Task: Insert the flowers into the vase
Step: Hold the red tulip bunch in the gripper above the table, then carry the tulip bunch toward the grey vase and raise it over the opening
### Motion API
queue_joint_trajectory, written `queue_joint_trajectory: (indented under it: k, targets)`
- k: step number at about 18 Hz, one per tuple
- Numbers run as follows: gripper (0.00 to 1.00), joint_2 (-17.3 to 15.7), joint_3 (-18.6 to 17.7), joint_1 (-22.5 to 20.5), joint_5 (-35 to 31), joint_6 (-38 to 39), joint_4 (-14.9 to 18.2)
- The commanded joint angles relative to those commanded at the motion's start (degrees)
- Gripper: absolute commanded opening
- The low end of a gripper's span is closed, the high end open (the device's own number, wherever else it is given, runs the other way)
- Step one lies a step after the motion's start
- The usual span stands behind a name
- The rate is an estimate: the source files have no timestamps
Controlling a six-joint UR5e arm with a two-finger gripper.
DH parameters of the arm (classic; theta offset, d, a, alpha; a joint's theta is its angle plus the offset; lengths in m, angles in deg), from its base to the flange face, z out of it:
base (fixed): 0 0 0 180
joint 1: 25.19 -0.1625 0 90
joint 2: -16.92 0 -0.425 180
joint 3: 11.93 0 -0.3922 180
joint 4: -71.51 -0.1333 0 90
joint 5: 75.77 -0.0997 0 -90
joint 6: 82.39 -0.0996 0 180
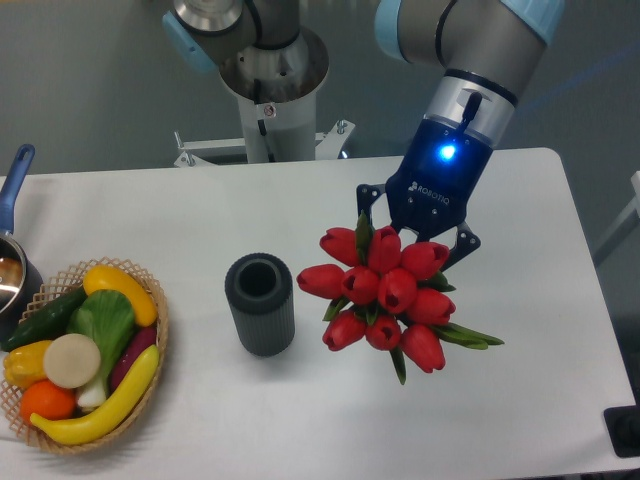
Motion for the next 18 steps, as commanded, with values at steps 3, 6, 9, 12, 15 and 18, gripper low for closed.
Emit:
queue_joint_trajectory:
  k: [3,6,9,12,15,18]
  targets:
    - [0.19,0.0,-0.53,0.0,-0.09,-0.18,-0.09]
    - [0.2,0.0,-0.53,-0.17,-0.09,-0.35,-0.26]
    - [0.23,0.0,-0.7,0.0,-0.09,-0.26,-0.44]
    - [0.23,0.17,-0.7,0.18,-0.09,-0.44,-0.44]
    - [0.23,1.14,-0.79,1.05,-0.18,-0.44,-0.44]
    - [0.24,2.98,-0.53,3.16,-0.18,-0.44,-2.71]
